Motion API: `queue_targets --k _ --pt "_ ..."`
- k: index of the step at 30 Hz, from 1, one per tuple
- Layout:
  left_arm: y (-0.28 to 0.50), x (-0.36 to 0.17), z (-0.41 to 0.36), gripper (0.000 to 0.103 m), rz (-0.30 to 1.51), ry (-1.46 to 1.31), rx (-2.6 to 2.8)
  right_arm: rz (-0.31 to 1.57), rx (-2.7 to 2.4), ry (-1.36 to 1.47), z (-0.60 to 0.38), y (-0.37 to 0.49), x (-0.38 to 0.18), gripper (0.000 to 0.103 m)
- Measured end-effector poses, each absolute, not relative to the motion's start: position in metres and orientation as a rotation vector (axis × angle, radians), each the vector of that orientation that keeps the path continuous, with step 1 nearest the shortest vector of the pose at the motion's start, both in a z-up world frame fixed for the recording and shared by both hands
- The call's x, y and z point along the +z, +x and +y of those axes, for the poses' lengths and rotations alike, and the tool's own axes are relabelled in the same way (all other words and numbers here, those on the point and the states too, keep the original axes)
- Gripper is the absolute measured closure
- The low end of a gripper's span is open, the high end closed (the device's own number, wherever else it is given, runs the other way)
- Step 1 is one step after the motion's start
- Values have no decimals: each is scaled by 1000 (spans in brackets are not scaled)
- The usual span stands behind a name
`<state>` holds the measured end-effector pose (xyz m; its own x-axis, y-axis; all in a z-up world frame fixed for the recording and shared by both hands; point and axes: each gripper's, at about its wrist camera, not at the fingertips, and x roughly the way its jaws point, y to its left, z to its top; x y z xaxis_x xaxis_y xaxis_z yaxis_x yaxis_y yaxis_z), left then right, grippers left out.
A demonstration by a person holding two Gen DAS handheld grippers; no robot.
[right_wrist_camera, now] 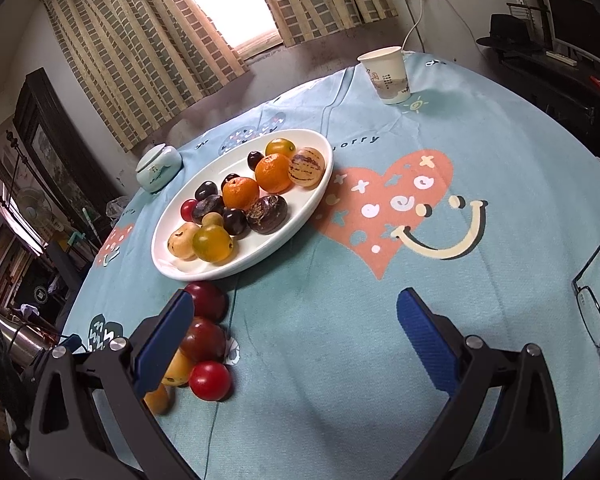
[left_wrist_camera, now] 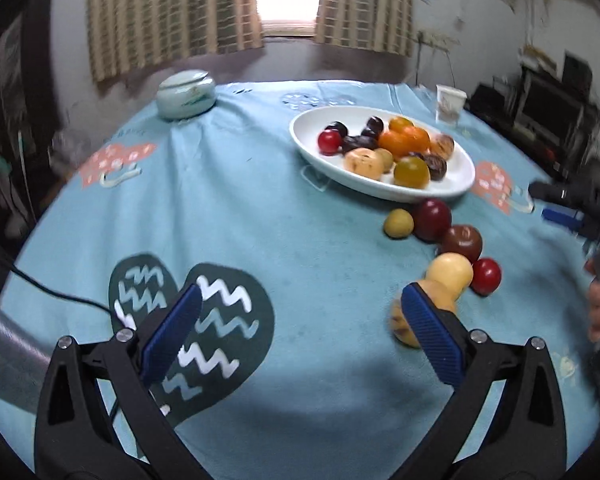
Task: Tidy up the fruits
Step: 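Grasp the large pale orange round fruit with the left tool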
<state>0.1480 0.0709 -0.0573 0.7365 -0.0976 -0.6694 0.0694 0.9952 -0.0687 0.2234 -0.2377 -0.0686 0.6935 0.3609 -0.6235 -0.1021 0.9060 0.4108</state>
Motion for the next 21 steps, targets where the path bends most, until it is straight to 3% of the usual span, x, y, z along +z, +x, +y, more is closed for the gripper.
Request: queue_targets --k 21 --pt "179 -77 10 2 805 197 -209 787 258 357 -236 224 -71 1"
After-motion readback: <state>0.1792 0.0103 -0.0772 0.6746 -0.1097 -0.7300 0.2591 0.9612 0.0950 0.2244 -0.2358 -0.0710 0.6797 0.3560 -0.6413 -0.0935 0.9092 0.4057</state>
